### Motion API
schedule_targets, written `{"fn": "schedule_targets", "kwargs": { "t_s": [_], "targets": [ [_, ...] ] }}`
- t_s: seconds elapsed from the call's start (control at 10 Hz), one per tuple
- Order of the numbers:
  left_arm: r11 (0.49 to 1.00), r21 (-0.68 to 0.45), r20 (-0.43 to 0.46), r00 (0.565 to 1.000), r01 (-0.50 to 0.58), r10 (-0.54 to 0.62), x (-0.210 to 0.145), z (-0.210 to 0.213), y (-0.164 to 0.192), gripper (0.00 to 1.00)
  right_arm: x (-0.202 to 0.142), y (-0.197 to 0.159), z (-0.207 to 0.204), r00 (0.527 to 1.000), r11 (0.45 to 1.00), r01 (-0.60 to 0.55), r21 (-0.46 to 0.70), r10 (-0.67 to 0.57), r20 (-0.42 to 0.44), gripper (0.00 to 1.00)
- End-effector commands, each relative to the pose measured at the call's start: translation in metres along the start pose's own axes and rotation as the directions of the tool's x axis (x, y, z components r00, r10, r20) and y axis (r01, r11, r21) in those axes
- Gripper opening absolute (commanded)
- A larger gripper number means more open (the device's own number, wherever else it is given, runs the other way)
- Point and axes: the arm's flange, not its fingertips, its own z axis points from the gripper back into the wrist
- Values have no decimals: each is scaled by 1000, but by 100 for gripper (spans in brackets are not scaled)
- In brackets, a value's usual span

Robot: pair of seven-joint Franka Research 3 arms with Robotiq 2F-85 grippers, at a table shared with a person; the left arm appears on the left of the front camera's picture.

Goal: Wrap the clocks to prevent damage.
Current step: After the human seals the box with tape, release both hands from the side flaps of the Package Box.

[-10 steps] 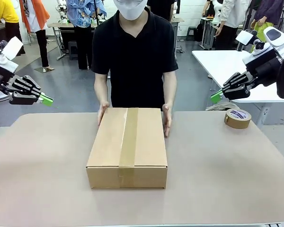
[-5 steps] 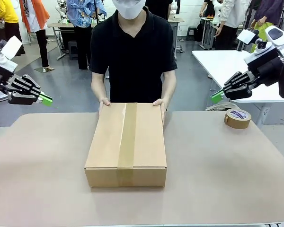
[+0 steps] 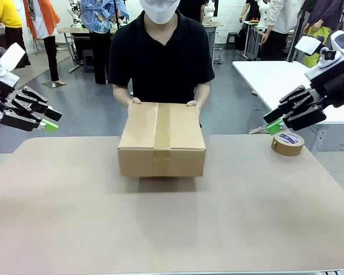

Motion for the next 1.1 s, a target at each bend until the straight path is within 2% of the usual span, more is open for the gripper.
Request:
{"fn": "schedule_targets", "kwargs": {
  "t_s": [0.0, 0.5, 0.6, 0.7, 0.8, 1.0],
  "targets": [
    [999, -33, -2, 1000, -3, 3, 1, 3, 3, 100, -6, 4, 0, 1000, 1000, 22, 18, -22, -7, 100],
    [999, -54, 7, 1000, 8, -7, 0, 5, 2, 100, -10, 11, 0, 1000, 999, 8, 40, -7, -2, 100],
    [998, -56, 23, 1000, 12, -11, 0, 6, 1, 100, -10, 14, 1, 1000, 999, 12, 36, -13, 25, 100],
    [998, -64, 66, 998, 22, -18, -1, 8, -3, 100, -11, 18, 2, 997, 999, -21, 39, 17, 79, 100],
    [996, -68, 155, 987, 52, -41, -3, 13, -7, 100, -17, 22, 5, 982, 997, -49, 54, 38, 184, 100],
    [995, -70, 350, 936, 68, -39, -27, 18, -14, 100, -43, 28, 9, 927, 992, -89, 94, 48, 372, 100]
  ]
}}
